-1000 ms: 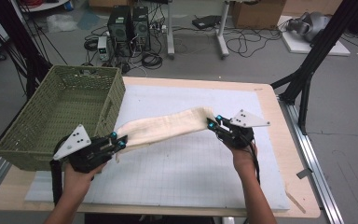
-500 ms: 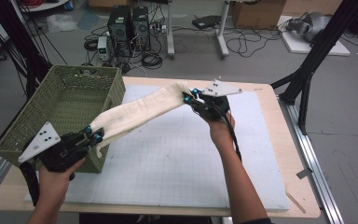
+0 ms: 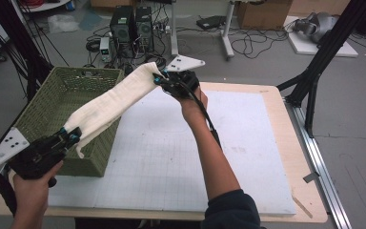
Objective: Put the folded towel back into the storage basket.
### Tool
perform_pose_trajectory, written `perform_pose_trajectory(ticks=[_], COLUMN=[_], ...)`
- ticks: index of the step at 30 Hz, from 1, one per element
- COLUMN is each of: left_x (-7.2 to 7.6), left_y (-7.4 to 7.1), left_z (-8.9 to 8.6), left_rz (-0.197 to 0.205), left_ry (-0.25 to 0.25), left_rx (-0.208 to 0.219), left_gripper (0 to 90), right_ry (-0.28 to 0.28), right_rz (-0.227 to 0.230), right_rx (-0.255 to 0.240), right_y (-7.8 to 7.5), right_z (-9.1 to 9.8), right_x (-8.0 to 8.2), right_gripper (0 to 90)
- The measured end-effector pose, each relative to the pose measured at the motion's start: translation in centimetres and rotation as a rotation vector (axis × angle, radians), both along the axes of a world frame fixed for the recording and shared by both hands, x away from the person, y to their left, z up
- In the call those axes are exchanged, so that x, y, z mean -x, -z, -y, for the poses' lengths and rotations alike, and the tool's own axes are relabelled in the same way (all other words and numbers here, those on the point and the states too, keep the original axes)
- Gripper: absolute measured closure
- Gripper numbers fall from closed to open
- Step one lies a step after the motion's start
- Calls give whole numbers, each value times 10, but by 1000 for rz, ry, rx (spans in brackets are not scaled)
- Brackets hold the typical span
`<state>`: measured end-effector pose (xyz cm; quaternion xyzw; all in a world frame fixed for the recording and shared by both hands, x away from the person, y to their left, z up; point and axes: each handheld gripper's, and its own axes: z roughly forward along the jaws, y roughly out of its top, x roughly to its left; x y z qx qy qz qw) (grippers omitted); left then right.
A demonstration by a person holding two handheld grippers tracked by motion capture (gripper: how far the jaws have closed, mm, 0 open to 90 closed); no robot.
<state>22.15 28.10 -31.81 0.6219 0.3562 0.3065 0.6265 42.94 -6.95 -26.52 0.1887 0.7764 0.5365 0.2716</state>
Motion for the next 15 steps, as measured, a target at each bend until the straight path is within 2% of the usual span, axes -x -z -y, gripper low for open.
perform_pose_trajectory(ticks=[3,7,10,15], left_x=[1,3,3,4], left_y=[-1,-3,-4,-4], left_z=[-5,-9,-13,-21], left_rz=[4,10,11,-1], left_ry=[-14,-31,-53,-92], left_rx=[7,1,2,-6], left_gripper=[815,815,815,815], right_ry=[-1,-2,-1,-14], right_rz=[11,3,6,4], right_rx=[-3,11,1,0], right_y=[-4,-7,-11,-15], right_z=[-15,-34,-49,-73], right_x=[-6,-16,-23,-33], right_gripper=[812,812,812,812])
